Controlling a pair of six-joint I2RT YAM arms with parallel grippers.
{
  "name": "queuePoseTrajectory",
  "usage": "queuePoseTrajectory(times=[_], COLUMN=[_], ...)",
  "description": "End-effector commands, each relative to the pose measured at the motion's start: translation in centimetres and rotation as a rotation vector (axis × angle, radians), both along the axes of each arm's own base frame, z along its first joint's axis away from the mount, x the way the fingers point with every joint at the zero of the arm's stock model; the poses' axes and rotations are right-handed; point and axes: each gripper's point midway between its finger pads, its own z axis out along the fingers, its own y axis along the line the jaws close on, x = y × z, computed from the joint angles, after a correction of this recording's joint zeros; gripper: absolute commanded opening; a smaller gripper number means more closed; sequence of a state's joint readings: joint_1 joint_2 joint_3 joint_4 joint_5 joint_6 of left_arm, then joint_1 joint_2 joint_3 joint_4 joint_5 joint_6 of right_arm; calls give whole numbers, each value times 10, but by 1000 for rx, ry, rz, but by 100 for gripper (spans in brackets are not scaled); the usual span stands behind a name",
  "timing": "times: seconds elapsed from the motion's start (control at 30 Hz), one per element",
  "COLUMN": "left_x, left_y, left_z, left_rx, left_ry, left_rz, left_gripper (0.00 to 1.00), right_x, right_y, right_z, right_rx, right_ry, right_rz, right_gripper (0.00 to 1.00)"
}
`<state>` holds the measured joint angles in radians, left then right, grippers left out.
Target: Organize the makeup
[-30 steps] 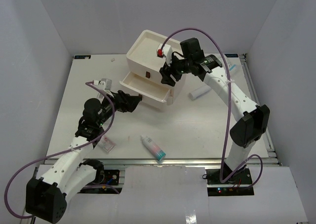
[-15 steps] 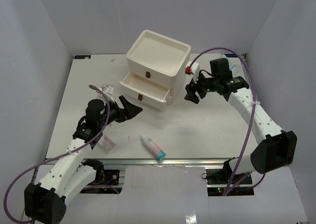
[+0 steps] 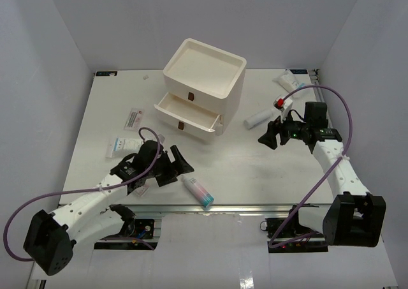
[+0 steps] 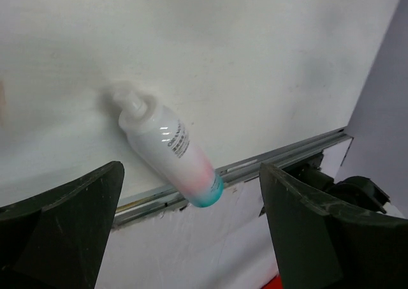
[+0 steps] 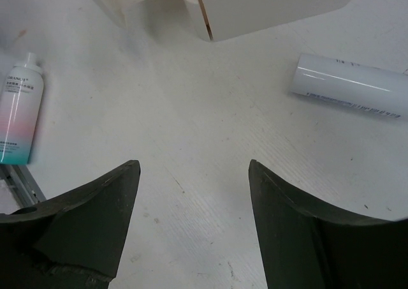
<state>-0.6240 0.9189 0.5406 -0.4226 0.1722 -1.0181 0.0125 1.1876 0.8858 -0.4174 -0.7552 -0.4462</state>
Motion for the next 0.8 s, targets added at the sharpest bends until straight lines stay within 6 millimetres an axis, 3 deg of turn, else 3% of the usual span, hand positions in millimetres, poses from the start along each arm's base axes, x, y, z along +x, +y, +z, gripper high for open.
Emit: queuePoseTrajectory(times=[0.0, 0.27, 0.53, 0.67, 0.77], left_x=[-3, -20, -24, -24, -23], left_y=[13, -14, -39, -45, -47], left_z=[-13, -43, -63, -67, -66], left_rx=[152, 220, 277, 282, 276], left_ry=[100, 244, 309, 314, 304], left_rz=[167, 196, 199, 194, 187], left_gripper=[98, 98, 96, 86, 71], right_x=[3, 1, 0, -1, -2], right_y=[1, -5, -6, -6, -6], right_z=[30, 35, 36, 37, 36], right_rx=[68, 83, 79, 79, 80], right_ry=[-112, -133, -142, -147, -146], right_rz=[11, -13, -19, -17, -15], right_gripper=[76, 77, 77, 77, 77])
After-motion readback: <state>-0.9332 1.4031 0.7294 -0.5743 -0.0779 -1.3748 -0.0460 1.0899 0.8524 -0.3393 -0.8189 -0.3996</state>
